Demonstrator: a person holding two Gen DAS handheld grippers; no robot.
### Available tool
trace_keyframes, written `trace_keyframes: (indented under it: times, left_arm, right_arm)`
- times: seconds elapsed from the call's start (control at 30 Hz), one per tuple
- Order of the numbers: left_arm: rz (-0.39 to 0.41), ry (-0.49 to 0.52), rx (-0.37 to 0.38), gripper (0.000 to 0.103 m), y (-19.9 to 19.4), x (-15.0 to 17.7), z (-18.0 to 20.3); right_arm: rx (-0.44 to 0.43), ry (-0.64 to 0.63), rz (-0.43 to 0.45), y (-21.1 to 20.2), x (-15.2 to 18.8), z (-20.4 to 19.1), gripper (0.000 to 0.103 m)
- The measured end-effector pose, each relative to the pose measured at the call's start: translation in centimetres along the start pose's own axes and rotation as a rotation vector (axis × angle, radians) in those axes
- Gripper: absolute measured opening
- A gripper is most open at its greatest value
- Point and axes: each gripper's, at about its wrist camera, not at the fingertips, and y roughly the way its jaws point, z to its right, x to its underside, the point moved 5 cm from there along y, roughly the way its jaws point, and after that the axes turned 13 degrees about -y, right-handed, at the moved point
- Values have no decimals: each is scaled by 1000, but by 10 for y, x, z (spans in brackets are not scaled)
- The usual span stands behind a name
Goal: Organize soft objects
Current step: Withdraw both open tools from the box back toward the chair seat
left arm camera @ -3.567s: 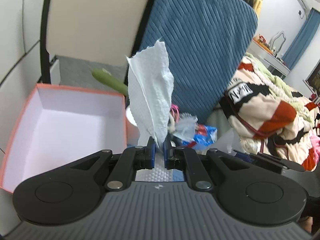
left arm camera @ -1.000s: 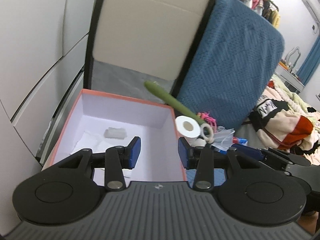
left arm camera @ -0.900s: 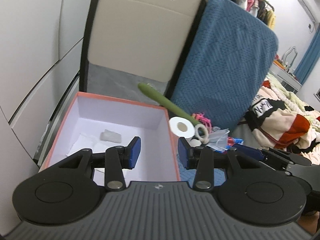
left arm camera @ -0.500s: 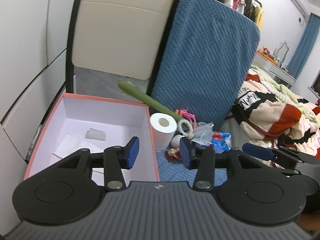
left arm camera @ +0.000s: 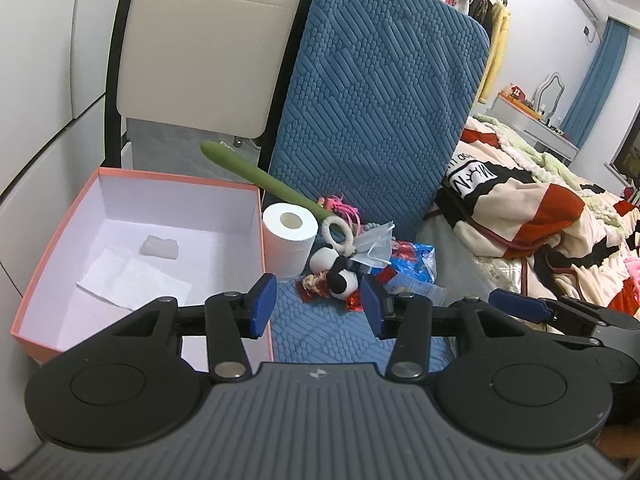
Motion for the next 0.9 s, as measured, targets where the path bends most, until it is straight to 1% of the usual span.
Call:
trace_keyframes:
  times: [0.23,0.47,0.67,0.9]
  left_arm:
    - [-14,-2,-10,54,0,16,4]
    - [-22,-4,7,54,2,34,15]
    - [-46,15,26,55,9,56,29]
    - [-88,51,43,56,21,84,41]
  right_arm:
    - [1,19,-14,-5,20,8,57]
    - [19,34,-28,-13,41,21,57]
    - [52,37,-34,-23,59,32,57]
    - [95,64,-56,-30,91,46,57]
